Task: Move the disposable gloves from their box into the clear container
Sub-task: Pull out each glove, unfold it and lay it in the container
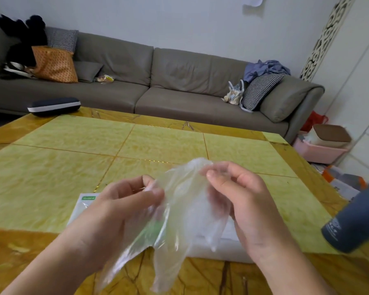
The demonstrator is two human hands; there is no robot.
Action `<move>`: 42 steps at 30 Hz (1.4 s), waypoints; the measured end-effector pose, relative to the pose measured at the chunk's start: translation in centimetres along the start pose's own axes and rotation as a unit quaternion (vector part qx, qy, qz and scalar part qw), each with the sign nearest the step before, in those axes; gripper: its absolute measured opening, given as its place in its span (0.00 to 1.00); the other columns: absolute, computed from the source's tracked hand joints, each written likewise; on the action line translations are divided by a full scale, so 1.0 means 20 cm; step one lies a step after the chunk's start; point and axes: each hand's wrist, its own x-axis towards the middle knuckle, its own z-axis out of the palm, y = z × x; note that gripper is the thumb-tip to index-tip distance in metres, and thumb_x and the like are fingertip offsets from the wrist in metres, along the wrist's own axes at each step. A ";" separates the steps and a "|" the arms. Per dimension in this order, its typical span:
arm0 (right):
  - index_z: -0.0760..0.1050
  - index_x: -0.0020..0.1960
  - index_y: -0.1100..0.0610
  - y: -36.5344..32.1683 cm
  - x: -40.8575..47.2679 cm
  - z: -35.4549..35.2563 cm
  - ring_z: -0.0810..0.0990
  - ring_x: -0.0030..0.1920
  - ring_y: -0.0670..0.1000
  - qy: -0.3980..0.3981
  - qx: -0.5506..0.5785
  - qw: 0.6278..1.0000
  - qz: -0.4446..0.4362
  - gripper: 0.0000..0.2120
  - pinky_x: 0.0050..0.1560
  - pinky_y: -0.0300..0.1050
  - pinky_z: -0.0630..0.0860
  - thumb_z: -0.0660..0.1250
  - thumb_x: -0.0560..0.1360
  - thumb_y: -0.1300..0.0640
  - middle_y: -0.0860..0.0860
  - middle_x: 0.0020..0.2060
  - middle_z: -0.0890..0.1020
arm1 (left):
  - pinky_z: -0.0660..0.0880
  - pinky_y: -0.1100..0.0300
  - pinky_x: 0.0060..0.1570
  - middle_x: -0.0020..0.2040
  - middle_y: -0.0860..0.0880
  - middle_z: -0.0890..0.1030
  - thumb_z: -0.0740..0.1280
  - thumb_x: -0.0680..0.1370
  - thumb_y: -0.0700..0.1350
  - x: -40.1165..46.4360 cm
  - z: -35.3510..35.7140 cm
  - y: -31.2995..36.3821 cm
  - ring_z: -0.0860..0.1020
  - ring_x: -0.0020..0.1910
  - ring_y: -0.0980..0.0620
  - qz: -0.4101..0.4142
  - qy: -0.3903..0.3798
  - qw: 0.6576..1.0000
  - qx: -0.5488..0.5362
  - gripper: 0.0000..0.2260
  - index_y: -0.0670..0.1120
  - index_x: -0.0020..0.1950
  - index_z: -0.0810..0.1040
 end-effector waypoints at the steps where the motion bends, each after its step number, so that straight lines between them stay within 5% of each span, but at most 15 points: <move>1: 0.84 0.47 0.62 0.00 0.00 -0.01 0.76 0.32 0.53 -0.014 -0.008 1.000 0.005 0.13 0.33 0.42 0.73 0.73 0.76 0.50 0.56 0.31 0.80 | 0.70 0.58 0.33 0.42 0.38 0.76 0.78 0.71 0.45 0.00 0.00 0.00 0.73 0.38 0.43 0.001 0.002 0.999 0.034 0.18 0.34 0.49 0.74; 3: 0.83 0.45 0.64 0.01 0.00 -0.03 0.76 0.30 0.55 -0.017 -0.035 0.999 0.005 0.15 0.39 0.46 0.76 0.75 0.77 0.51 0.59 0.29 0.79 | 0.63 0.53 0.33 0.41 0.38 0.76 0.79 0.71 0.46 0.01 0.00 0.00 0.70 0.36 0.44 -0.005 -0.004 0.996 0.089 0.17 0.38 0.49 0.77; 9: 0.86 0.49 0.58 -0.01 0.00 -0.07 0.71 0.25 0.54 -0.011 0.001 1.000 0.023 0.07 0.25 0.42 0.67 0.69 0.81 0.63 0.57 0.29 0.75 | 0.83 0.59 0.42 0.58 0.37 0.83 0.73 0.73 0.38 0.01 -0.03 0.04 0.80 0.51 0.42 0.023 0.055 0.998 -0.031 0.15 0.46 0.60 0.85; 14: 0.87 0.52 0.58 -0.03 0.00 -0.10 0.66 0.23 0.52 -0.071 0.009 0.995 0.072 0.07 0.28 0.44 0.70 0.70 0.79 0.63 0.52 0.22 0.64 | 0.81 0.64 0.41 0.50 0.47 0.81 0.69 0.73 0.35 0.02 -0.01 0.03 0.80 0.44 0.53 0.064 0.054 0.995 -0.062 0.21 0.50 0.64 0.84; 20: 0.86 0.58 0.54 -0.04 0.00 -0.10 0.61 0.25 0.53 -0.077 0.041 0.994 0.065 0.13 0.28 0.44 0.69 0.65 0.82 0.64 0.53 0.23 0.61 | 0.82 0.48 0.59 0.65 0.40 0.82 0.66 0.79 0.47 0.02 -0.01 0.03 0.82 0.58 0.43 0.023 0.041 0.995 -0.083 0.17 0.40 0.63 0.83; 25: 0.87 0.53 0.58 -0.01 0.01 -0.08 0.81 0.33 0.58 -0.055 0.008 0.997 0.046 0.12 0.31 0.45 0.76 0.65 0.83 0.63 0.60 0.34 0.80 | 0.83 0.55 0.47 0.53 0.40 0.83 0.81 0.70 0.46 0.04 0.00 -0.02 0.83 0.49 0.45 -0.006 0.070 0.996 -0.048 0.19 0.35 0.54 0.85; 28: 0.87 0.50 0.63 0.00 0.01 -0.09 0.86 0.38 0.60 -0.035 0.036 0.998 0.046 0.12 0.32 0.46 0.80 0.64 0.83 0.67 0.63 0.42 0.86 | 0.82 0.62 0.40 0.46 0.42 0.83 0.76 0.70 0.42 0.05 -0.01 -0.01 0.82 0.39 0.50 0.007 0.095 0.991 -0.098 0.14 0.35 0.51 0.86; 30: 0.85 0.51 0.64 0.00 0.00 -0.09 0.84 0.32 0.58 -0.015 0.044 0.998 0.046 0.11 0.30 0.45 0.79 0.64 0.83 0.68 0.63 0.40 0.86 | 0.82 0.61 0.41 0.47 0.44 0.83 0.75 0.70 0.47 0.05 -0.02 0.00 0.82 0.38 0.50 0.022 0.079 0.989 -0.122 0.13 0.41 0.49 0.88; 33: 0.85 0.51 0.62 0.01 0.01 -0.09 0.78 0.26 0.53 0.028 0.024 0.999 0.023 0.10 0.25 0.41 0.73 0.65 0.83 0.67 0.63 0.38 0.85 | 0.80 0.47 0.63 0.60 0.43 0.83 0.78 0.70 0.57 0.02 -0.02 0.00 0.82 0.56 0.43 0.040 0.034 0.992 -0.116 0.20 0.44 0.55 0.87; 36: 0.85 0.51 0.62 0.02 0.02 -0.09 0.74 0.23 0.50 0.061 0.031 0.998 0.001 0.09 0.23 0.40 0.69 0.66 0.83 0.66 0.68 0.36 0.83 | 0.83 0.47 0.55 0.56 0.48 0.86 0.80 0.64 0.63 -0.01 0.01 -0.02 0.85 0.54 0.46 0.048 -0.027 0.993 -0.101 0.22 0.48 0.48 0.89; 39: 0.86 0.50 0.58 0.03 0.01 -0.07 0.69 0.21 0.49 0.083 0.036 0.996 -0.002 0.09 0.21 0.39 0.65 0.66 0.83 0.64 0.62 0.37 0.85 | 0.80 0.51 0.54 0.59 0.41 0.82 0.81 0.67 0.62 0.00 0.02 -0.05 0.82 0.54 0.43 0.032 -0.147 0.982 -0.113 0.38 0.39 0.68 0.80; 42: 0.86 0.49 0.54 0.04 0.00 -0.06 0.69 0.21 0.50 0.110 -0.019 0.993 -0.031 0.10 0.22 0.39 0.65 0.67 0.84 0.60 0.59 0.34 0.84 | 0.79 0.49 0.54 0.60 0.40 0.81 0.80 0.70 0.59 0.00 0.05 -0.08 0.81 0.55 0.43 0.026 -0.154 0.984 -0.089 0.37 0.37 0.70 0.77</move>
